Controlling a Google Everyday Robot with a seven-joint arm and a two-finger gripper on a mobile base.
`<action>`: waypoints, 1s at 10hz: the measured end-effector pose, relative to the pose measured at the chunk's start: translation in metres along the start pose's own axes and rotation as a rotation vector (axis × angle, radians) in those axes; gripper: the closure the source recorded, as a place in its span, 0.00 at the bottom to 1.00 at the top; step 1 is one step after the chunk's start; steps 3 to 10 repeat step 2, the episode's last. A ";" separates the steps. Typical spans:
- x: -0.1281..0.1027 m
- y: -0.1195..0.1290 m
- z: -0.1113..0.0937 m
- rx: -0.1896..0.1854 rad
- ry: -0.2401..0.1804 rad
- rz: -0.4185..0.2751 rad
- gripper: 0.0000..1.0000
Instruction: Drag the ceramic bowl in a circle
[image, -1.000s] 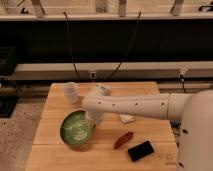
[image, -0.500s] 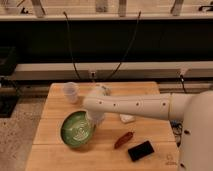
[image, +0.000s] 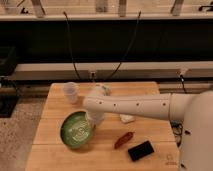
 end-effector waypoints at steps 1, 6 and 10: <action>0.000 0.000 0.000 0.001 0.000 -0.006 0.96; 0.000 -0.001 -0.001 0.002 0.000 -0.011 0.96; 0.000 -0.001 -0.001 0.002 0.000 -0.011 0.96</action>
